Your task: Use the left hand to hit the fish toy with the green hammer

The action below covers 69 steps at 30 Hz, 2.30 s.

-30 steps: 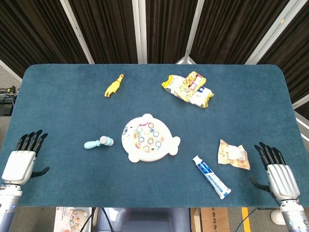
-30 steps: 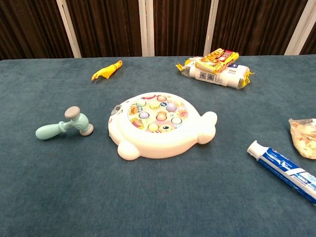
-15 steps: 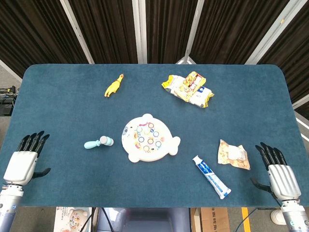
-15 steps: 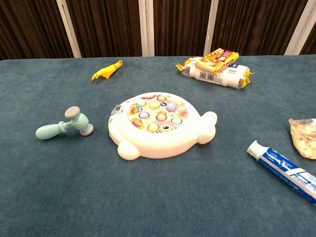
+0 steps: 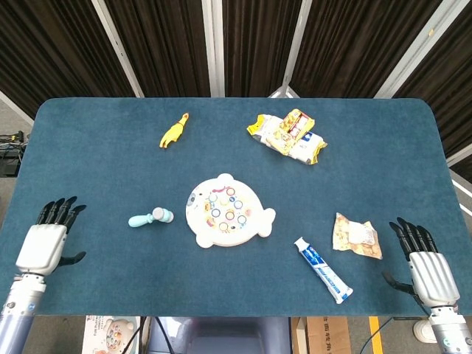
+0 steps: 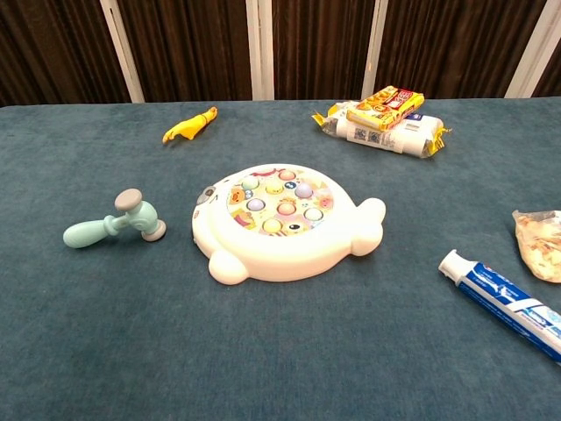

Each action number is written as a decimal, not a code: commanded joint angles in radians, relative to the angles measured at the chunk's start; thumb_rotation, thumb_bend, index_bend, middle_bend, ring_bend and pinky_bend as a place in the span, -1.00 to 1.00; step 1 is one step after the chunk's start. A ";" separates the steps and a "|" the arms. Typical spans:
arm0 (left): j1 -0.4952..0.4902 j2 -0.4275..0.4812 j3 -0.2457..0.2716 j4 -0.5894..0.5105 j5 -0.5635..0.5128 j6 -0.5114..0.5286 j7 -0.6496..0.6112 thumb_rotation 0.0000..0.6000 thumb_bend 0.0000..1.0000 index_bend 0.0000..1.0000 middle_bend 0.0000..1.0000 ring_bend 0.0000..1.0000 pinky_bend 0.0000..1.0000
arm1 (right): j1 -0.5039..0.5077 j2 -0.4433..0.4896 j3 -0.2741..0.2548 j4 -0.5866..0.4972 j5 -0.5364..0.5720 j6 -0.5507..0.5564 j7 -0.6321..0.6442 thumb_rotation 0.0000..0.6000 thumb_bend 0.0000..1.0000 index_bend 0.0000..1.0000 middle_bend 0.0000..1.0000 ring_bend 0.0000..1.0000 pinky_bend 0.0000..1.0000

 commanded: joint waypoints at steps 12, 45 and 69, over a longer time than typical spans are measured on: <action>-0.190 -0.133 -0.133 -0.075 -0.357 -0.101 0.302 1.00 -0.32 -0.16 -0.67 -1.00 -0.91 | 0.002 0.002 0.001 -0.002 0.008 -0.009 0.015 1.00 -0.54 -1.00 -1.00 -1.00 -1.00; -0.391 -0.447 -0.167 0.085 -0.625 -0.010 0.453 1.00 -0.05 -0.04 -0.62 -1.00 -0.90 | 0.007 0.013 -0.001 -0.026 0.018 -0.030 0.050 1.00 -0.54 -1.00 -1.00 -1.00 -1.00; -0.421 -0.510 -0.163 0.139 -0.663 0.005 0.452 1.00 0.07 -0.03 -0.62 -0.99 -0.90 | 0.007 0.019 -0.001 -0.036 0.022 -0.035 0.069 1.00 -0.54 -1.00 -1.00 -1.00 -1.00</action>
